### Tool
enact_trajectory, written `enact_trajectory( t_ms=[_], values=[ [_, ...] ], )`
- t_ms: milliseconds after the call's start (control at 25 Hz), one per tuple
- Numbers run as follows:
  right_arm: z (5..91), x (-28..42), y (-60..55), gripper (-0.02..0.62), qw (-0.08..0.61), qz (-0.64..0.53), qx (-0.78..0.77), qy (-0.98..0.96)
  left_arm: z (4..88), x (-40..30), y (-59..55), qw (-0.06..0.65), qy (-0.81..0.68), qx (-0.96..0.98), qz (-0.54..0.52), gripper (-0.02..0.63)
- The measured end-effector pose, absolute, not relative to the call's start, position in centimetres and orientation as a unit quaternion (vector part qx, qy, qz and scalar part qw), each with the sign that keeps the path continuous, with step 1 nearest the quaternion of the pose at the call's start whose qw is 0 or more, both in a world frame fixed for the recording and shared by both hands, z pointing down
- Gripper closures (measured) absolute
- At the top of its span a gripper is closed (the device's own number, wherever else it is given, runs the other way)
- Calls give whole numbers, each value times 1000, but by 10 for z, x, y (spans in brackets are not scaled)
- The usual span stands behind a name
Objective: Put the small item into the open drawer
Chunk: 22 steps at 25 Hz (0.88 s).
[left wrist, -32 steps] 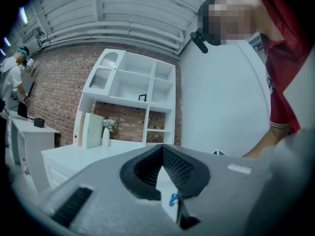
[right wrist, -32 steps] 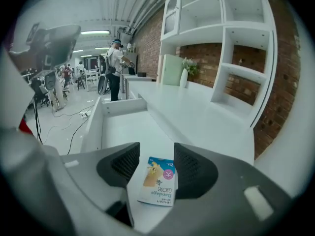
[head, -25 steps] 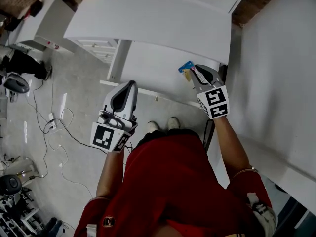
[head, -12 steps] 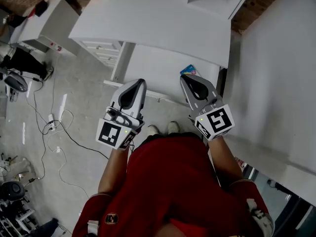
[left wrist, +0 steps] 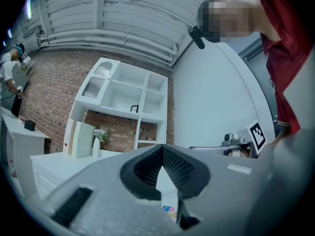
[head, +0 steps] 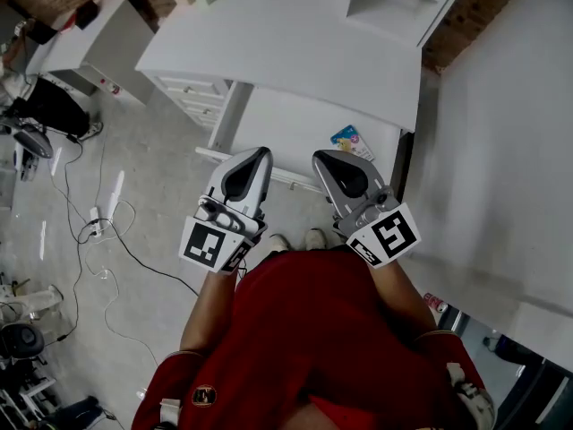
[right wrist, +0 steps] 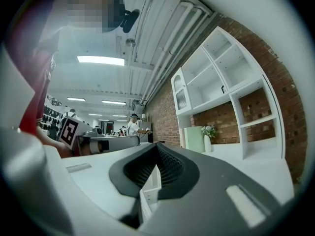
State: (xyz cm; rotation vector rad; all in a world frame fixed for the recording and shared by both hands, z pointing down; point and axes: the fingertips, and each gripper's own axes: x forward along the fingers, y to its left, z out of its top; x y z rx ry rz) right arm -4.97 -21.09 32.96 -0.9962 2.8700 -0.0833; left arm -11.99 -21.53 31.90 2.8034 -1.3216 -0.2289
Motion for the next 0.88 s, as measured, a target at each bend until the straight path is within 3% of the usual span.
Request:
enact_trajectory(
  t_ms=[880],
  values=[
    [336,-51,-219,584,60,-33,-306,950,321,-124,-216,16,-453,889,-62,604]
  ],
)
